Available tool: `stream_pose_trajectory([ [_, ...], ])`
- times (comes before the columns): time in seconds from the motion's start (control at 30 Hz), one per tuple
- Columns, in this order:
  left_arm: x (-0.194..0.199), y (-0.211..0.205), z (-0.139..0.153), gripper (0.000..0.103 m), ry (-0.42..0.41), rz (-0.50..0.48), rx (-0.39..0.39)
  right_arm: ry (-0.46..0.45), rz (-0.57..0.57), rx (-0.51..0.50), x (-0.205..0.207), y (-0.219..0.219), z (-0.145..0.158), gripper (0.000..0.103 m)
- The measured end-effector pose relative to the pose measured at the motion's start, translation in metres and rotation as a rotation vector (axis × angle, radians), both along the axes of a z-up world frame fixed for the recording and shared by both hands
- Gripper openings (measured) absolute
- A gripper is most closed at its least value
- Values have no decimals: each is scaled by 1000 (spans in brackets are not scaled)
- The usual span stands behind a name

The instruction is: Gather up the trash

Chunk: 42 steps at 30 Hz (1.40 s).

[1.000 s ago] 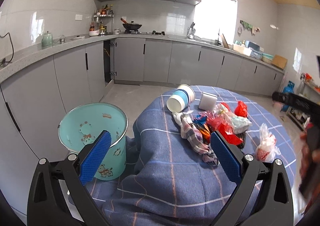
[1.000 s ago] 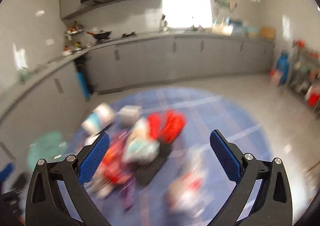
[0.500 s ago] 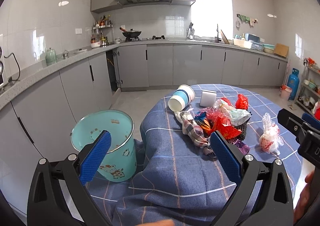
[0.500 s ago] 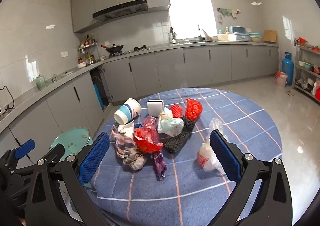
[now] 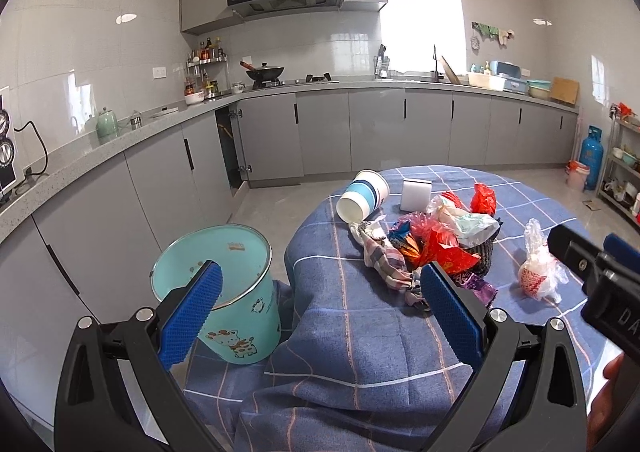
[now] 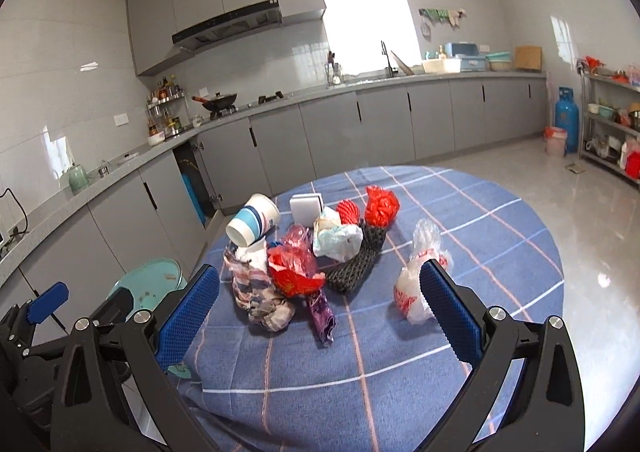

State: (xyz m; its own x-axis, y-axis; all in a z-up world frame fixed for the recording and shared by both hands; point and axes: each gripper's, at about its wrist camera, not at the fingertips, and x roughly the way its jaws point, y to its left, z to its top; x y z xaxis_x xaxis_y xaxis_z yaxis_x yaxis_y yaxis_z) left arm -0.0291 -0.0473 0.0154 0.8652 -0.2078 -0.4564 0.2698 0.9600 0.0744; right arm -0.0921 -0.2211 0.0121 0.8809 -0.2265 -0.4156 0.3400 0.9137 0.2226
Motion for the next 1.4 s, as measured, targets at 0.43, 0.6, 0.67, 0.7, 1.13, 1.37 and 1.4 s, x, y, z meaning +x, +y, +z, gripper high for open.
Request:
stream_pose_trajectory([
  [0.43, 0, 0, -1, 97, 18, 18, 12, 17, 5, 8, 0, 3, -2, 99],
  [0.6, -1, -1, 0, 97, 11, 24, 15, 13, -2, 8, -1, 1, -1, 99],
  [0.67, -1, -1, 0, 97, 11, 25, 16, 14, -1, 7, -1, 2, -1, 99],
  [0.7, -1, -1, 0, 97, 10, 25, 16, 16, -1, 5, -1, 2, -1, 99],
  [1.13, -1, -2, 1, 97, 14, 25, 13, 40, -14, 0, 3, 1, -6, 99],
  [1.37, 0, -2, 1, 97, 16, 25, 13, 45, -16, 7, 4, 0, -8, 99],
  [1.4, 0, -3, 1, 97, 15, 25, 13, 45, -17, 7, 3, 0, -7, 99],
])
